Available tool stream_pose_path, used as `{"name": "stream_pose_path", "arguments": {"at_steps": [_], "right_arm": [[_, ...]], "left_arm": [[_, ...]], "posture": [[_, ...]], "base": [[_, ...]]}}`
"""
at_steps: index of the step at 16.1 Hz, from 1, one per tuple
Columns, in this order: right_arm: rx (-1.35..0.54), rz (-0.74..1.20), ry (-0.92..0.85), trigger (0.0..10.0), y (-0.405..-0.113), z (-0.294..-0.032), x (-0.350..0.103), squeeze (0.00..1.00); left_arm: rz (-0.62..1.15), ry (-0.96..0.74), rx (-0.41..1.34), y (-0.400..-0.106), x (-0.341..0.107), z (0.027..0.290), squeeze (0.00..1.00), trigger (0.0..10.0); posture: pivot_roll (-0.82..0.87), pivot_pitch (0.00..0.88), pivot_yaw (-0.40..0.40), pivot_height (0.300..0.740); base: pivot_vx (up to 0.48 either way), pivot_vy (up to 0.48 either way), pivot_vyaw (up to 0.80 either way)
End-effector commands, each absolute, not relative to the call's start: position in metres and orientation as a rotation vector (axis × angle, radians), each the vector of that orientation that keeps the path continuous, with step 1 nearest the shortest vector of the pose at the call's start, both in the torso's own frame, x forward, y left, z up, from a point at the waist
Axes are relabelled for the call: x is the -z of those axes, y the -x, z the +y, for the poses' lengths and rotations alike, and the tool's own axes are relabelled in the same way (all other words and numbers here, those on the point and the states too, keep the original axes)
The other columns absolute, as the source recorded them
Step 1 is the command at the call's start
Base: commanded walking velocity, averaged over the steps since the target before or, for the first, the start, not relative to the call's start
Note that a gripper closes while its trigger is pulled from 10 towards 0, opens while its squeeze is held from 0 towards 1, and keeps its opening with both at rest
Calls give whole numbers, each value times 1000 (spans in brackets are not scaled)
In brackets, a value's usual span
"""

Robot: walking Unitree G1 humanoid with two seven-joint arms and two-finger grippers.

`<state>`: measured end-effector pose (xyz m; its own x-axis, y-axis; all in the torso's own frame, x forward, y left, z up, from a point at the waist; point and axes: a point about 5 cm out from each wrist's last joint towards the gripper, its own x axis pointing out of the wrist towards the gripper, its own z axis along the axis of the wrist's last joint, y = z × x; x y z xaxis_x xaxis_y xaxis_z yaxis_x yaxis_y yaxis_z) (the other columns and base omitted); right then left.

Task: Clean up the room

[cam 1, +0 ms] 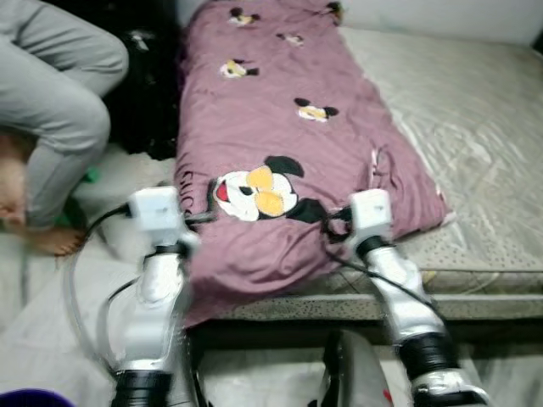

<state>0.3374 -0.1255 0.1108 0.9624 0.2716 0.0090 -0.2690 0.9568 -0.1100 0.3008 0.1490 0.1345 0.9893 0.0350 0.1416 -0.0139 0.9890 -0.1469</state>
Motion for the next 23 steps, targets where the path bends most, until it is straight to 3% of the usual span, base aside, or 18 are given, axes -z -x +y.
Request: {"name": "stream_pose_path", "arguments": {"at_steps": [1, 7, 11, 14, 23], "right_arm": [[-218, -17, 93, 10000, -339, -140, -112, 0], [-229, -44, 128, 10000, -340, -141, -116, 0], [-225, -55, 126, 10000, -342, -140, -119, 0], [-221, -58, 133, 10000, -344, -141, -119, 0], [-176, -58, 112, 10000, -343, -148, -118, 0]], "left_arm": [[-153, 152, 11, -303, -138, 138, 0, 10000], [-152, 142, 1, -307, -140, 139, 0, 10000], [-155, 145, 3, -309, -140, 137, 0, 10000], [-164, 143, 2, -311, -142, 139, 0, 10000], [-186, 156, 7, -313, -144, 137, 0, 10000]], "posture": [[-85, 60, -36, 507], [-86, 50, -43, 507], [-83, 31, -44, 507], [-85, 18, -43, 507], [-83, 0, -46, 507]], "base": [[0, 0, 0], [0, 0, 0], [0, -480, 769], [0, -480, 0], [0, 0, 0]]}}
